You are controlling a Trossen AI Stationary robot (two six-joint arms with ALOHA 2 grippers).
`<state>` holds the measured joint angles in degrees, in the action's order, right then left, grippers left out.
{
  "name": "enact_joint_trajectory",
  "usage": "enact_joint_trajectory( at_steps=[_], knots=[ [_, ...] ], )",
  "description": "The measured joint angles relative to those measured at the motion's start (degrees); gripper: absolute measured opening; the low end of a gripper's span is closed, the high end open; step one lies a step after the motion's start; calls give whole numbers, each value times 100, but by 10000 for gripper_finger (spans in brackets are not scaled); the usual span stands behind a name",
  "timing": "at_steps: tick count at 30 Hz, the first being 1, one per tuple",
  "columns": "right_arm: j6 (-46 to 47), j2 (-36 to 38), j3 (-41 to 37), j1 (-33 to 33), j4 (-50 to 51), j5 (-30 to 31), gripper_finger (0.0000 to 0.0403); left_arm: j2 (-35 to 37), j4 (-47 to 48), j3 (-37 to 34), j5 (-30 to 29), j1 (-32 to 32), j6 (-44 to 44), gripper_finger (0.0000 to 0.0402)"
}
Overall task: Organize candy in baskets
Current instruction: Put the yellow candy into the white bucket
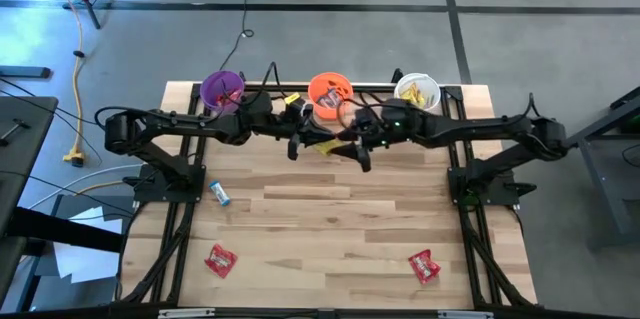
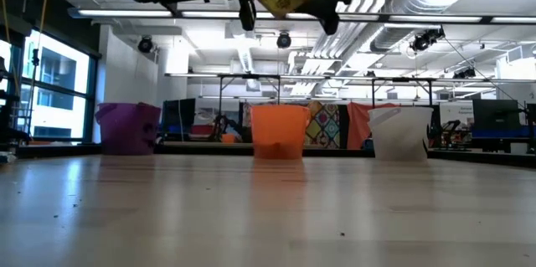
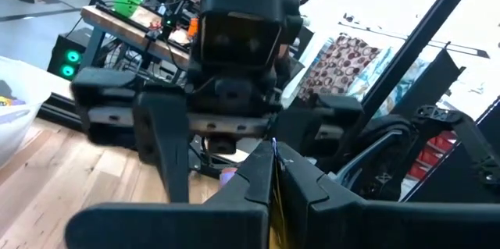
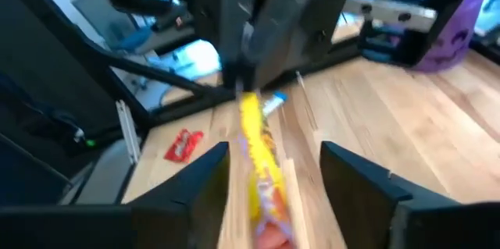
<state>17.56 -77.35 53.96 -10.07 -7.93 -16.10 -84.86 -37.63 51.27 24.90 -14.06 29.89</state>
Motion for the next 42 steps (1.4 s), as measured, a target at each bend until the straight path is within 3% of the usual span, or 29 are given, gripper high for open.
enact_joint_trajectory(
  at_steps=[3,9,15,26,35,42],
  knots=[
    [-68,-174,254,0,314,0,151,0,-4,0,-8,19,-4,0],
    [-391,-248,575,0,693,-54,18,0,-139,0,-15,22,73,0],
    [-419,-248,878,-3,1150,-110,17,2,-216,0,-161,-25,100,16],
    [-796,225,1325,-693,3143,469,4,318,-205,0,-613,-627,-307,102],
    [-1136,965,1341,-2660,6031,1937,3,977,908,0,-790,-719,-1175,113],
    [-1314,821,587,-4271,5622,1811,3,1145,1357,0,-824,-593,-1246,100]
  ],
)
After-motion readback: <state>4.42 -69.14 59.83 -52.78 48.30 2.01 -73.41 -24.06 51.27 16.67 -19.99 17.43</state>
